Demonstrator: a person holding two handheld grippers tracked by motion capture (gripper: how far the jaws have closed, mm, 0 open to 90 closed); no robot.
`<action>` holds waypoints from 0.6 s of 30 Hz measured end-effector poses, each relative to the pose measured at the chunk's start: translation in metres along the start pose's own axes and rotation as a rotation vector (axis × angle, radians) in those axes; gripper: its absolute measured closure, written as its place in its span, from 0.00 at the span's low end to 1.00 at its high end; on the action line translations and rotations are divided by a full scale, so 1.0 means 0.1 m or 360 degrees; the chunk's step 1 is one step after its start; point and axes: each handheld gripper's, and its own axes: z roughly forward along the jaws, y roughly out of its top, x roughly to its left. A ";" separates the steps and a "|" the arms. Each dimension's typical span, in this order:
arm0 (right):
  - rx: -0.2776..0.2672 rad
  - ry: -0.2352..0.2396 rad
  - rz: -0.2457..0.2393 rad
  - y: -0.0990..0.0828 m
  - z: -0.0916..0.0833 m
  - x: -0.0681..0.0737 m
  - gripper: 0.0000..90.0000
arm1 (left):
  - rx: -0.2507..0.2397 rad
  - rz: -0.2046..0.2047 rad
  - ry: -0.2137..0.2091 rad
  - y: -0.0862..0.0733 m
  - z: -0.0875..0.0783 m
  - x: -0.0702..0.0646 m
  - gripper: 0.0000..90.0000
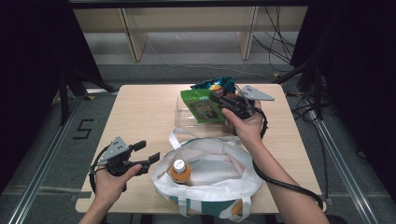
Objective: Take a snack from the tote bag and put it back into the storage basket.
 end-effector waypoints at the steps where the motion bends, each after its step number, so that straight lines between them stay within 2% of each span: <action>1: 0.0015 -0.0008 0.0021 -0.01 0.01 0.01 1.00 | 0.0001 0.0000 0.0000 0.00 0.00 0.00 0.28; 2: 0.0000 -0.0010 -0.0005 -0.02 0.02 0.00 1.00 | 0.0003 -0.0001 0.0001 0.00 0.00 0.00 0.28; 6: 0.0021 -0.0005 0.0060 -0.06 0.05 0.02 1.00 | 0.0001 -0.0002 0.0002 0.00 0.00 0.00 0.28; 10: 0.0029 -0.0012 0.0035 -0.08 0.05 -0.01 1.00 | 0.0003 -0.0002 0.0002 0.00 0.00 0.00 0.28; 11: 0.0009 -0.0018 0.0012 -0.09 0.06 -0.03 1.00 | 0.0004 -0.0001 0.0002 0.00 0.00 0.00 0.28; 12: 0.0028 -0.0010 0.0061 -0.09 0.05 0.00 1.00 | 0.0003 -0.0007 0.0000 0.00 0.01 0.00 0.28; 13: 0.0030 -0.0012 0.0070 -0.09 0.05 0.00 1.00 | 0.0003 -0.0026 0.0004 -0.01 0.01 -0.01 0.28; 14: 0.0022 -0.0021 0.0047 -0.09 0.05 -0.02 1.00 | 0.0003 -0.0004 0.0000 0.00 0.01 0.00 0.28; 15: 0.0013 -0.0017 0.0056 -0.09 0.05 -0.02 1.00 | 0.0002 -0.0004 0.0001 0.00 0.01 0.00 0.28; 16: 0.0009 -0.0019 0.0029 -0.09 0.05 -0.03 1.00 | -0.0006 -0.0004 -0.0013 -0.01 0.02 0.00 0.28; 18: 0.0025 -0.0029 0.0070 -0.10 0.05 -0.01 1.00 | -0.0005 -0.0005 -0.0011 -0.01 0.02 0.00 0.28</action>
